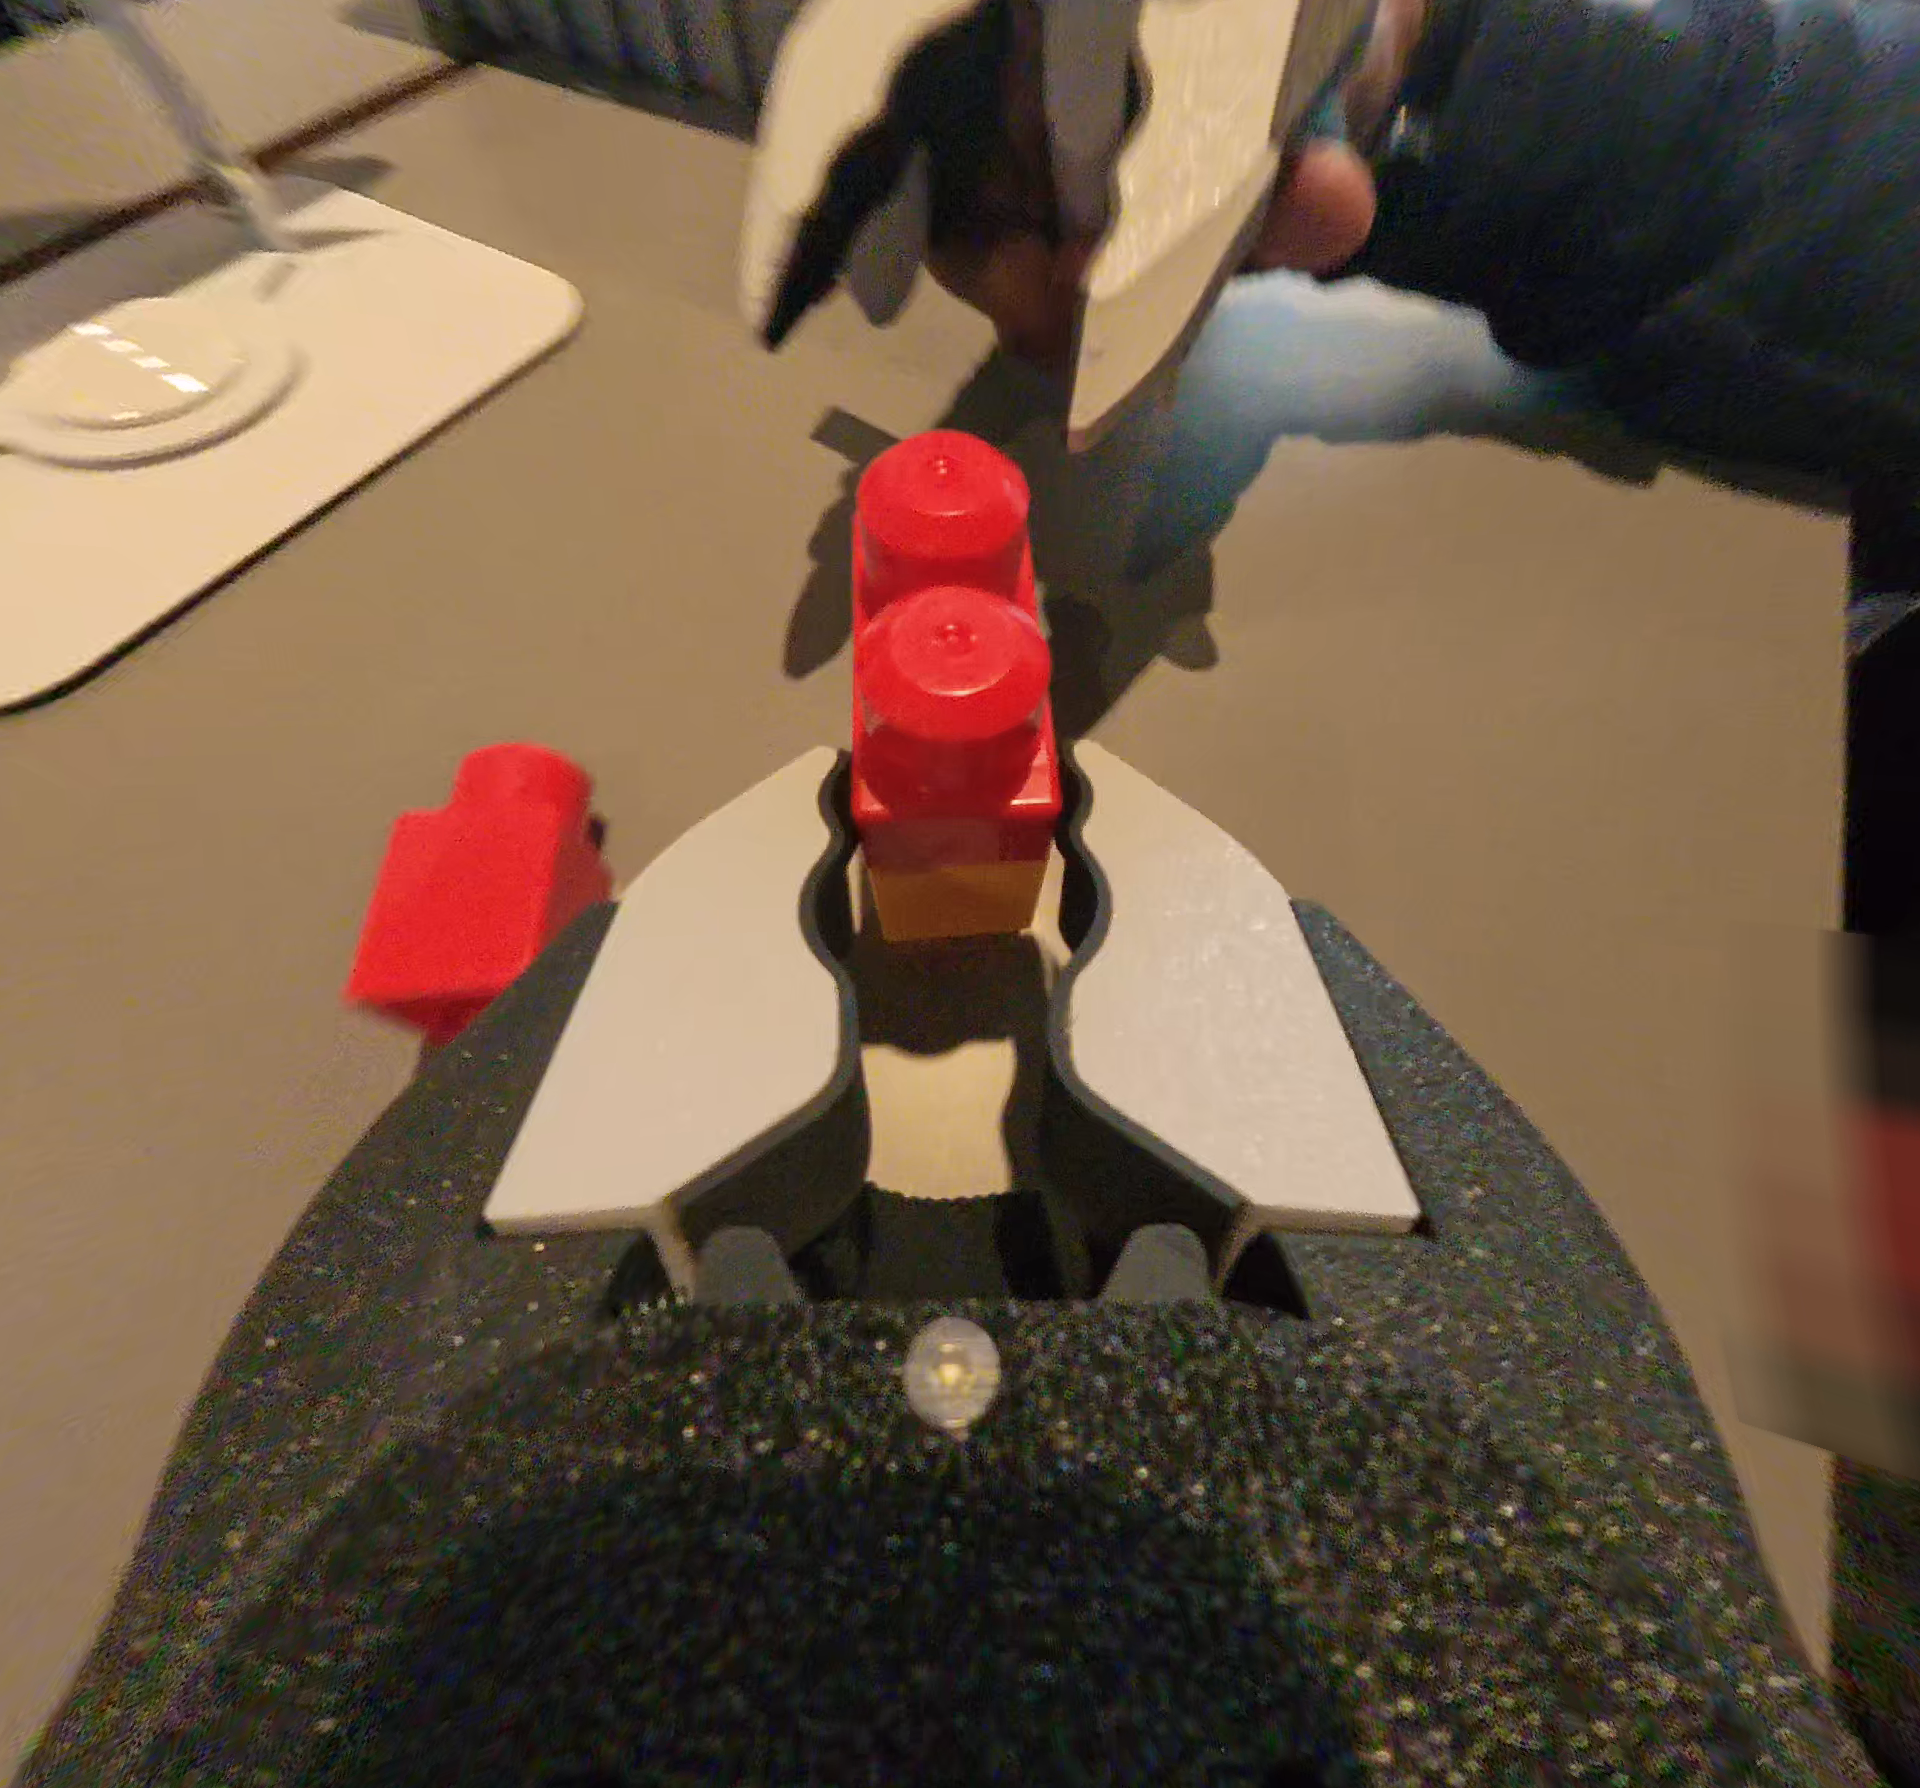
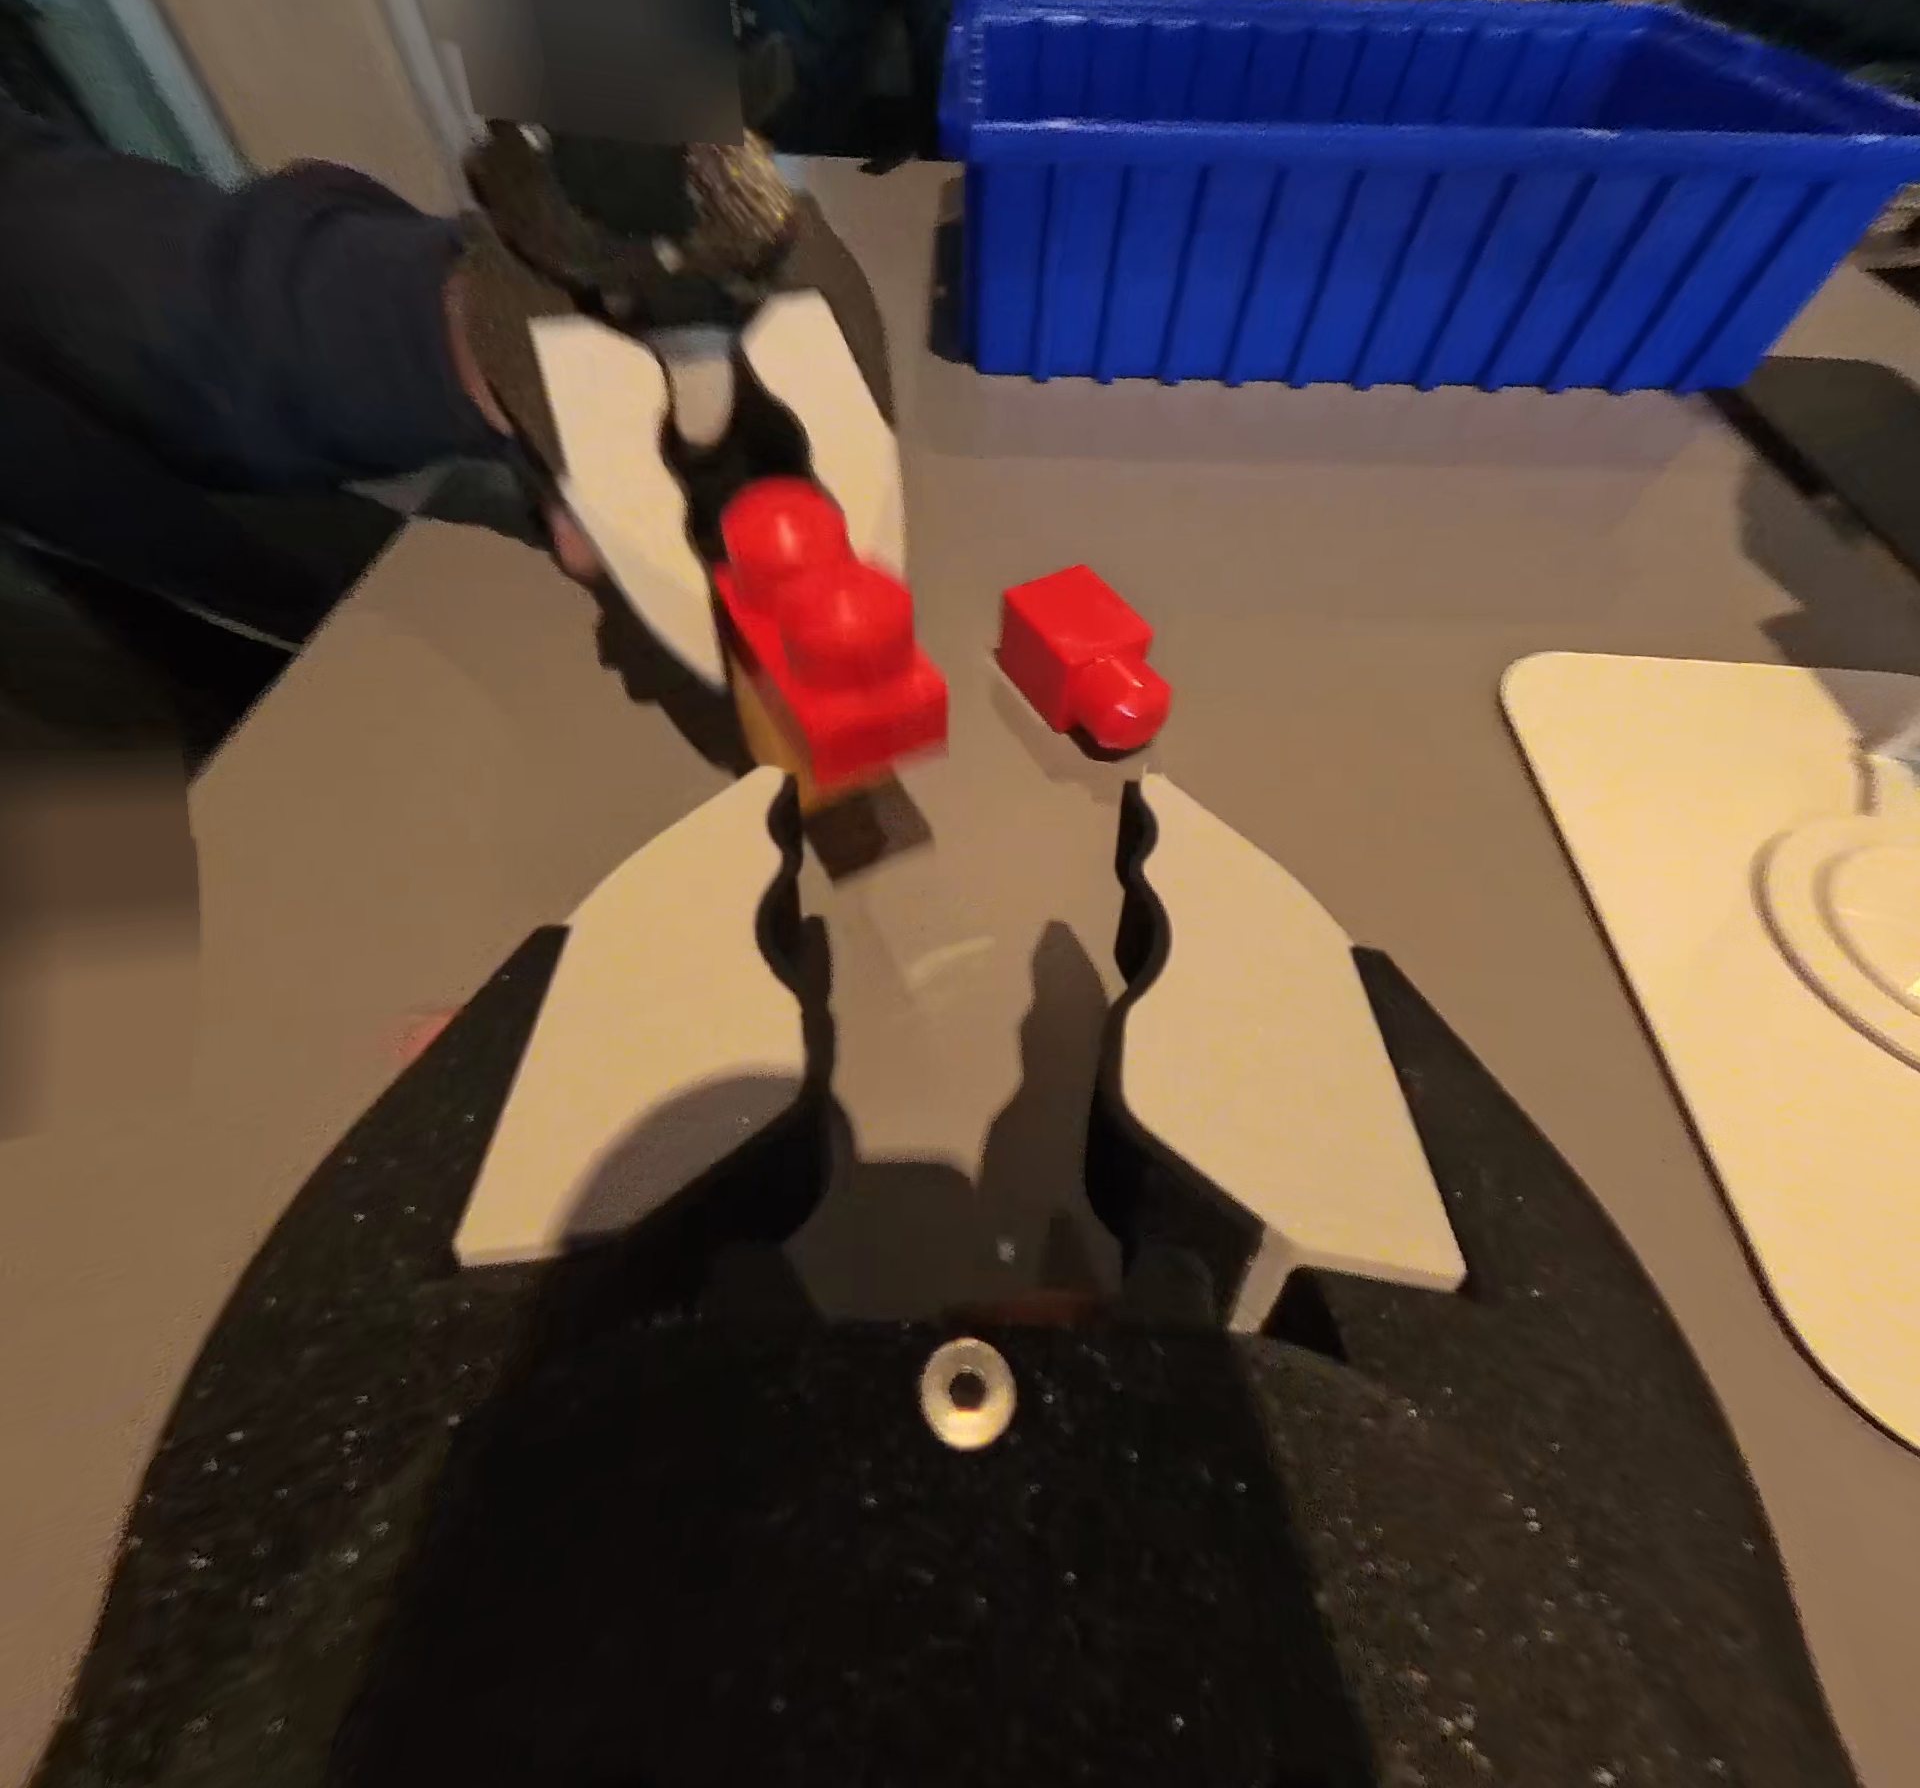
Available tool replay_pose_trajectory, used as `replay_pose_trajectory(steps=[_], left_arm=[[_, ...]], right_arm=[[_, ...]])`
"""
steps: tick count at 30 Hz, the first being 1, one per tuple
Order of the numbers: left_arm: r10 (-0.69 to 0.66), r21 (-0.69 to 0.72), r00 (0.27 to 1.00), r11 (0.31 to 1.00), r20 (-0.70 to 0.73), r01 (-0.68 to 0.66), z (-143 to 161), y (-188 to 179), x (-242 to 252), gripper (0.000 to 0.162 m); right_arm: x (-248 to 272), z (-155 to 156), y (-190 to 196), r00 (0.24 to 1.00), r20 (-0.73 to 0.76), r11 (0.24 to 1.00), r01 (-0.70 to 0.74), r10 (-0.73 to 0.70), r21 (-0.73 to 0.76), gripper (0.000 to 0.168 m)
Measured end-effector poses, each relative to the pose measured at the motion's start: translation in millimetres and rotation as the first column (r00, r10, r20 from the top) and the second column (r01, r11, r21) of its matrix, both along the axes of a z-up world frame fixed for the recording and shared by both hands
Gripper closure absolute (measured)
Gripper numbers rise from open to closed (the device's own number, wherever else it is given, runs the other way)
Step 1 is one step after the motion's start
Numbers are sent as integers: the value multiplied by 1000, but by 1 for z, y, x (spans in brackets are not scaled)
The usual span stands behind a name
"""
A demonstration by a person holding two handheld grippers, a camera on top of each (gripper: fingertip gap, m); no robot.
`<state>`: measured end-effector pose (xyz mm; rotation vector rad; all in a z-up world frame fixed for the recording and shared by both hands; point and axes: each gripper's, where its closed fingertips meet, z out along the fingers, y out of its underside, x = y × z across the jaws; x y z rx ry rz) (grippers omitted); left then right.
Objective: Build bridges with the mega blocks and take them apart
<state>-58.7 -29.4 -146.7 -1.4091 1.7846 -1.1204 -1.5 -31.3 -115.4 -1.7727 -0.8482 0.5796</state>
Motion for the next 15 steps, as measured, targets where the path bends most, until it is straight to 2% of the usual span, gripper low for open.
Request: replay_pose_trajectory(steps=[3,7,13,15], left_arm=[[153,-89,984,986,95,-144,20,36,-31,126],[281,-119,956,955,79,-271,16,78,-56,126],[296,-75,955,953,26,-293,3,97,-54,126],[282,-58,959,958,21,-280,4,100,-49,126]], right_arm=[[6,-17,13,995,78,998,55,-55,0,109],[-7,-40,42,976,213,998,45,-35,-43,107],[-20,-68,82,924,378,991,0,52,-137,111],[-19,-75,87,906,414,986,-16,83,-163,118]])
